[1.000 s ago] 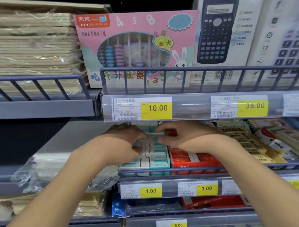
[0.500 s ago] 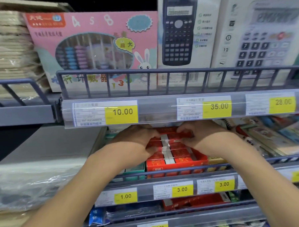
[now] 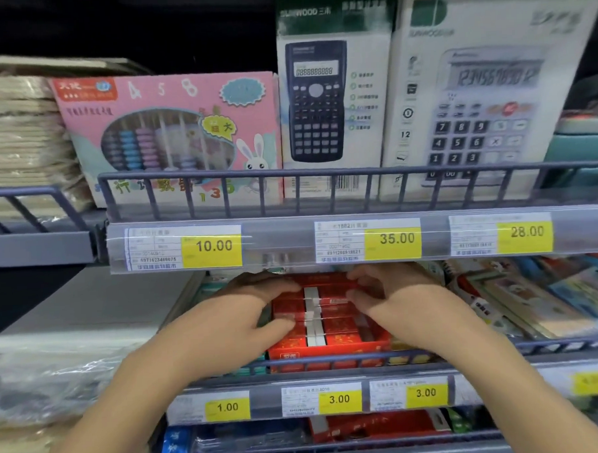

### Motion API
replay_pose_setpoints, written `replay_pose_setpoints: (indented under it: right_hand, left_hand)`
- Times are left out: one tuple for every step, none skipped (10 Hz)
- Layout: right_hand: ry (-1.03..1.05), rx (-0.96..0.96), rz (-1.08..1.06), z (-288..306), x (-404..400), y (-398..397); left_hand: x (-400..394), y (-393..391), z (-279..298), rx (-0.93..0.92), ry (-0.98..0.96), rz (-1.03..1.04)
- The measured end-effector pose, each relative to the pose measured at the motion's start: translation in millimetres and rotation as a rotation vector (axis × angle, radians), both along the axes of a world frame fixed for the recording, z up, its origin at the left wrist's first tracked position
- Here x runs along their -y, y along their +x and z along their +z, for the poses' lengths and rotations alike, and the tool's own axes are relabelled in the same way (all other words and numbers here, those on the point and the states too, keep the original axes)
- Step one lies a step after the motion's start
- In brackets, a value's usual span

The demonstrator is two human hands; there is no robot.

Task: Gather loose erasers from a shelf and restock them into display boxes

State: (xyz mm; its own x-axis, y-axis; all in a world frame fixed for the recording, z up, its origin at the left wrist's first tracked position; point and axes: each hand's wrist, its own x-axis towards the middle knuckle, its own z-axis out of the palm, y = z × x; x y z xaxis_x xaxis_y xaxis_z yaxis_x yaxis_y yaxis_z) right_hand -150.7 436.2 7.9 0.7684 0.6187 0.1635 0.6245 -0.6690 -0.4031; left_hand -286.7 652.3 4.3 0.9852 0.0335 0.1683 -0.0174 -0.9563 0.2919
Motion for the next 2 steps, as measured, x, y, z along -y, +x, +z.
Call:
replay_pose_setpoints:
  right_hand:
    - [0.082, -0.022, 0.028, 6, 37, -13]
    - [0.233, -0.07, 0.044, 15, 74, -29]
  left_hand:
    - [-1, -38, 13, 0.124, -0.135, -0.032]
    - [-8, -78, 19, 0.298, -0.331, -0.039]
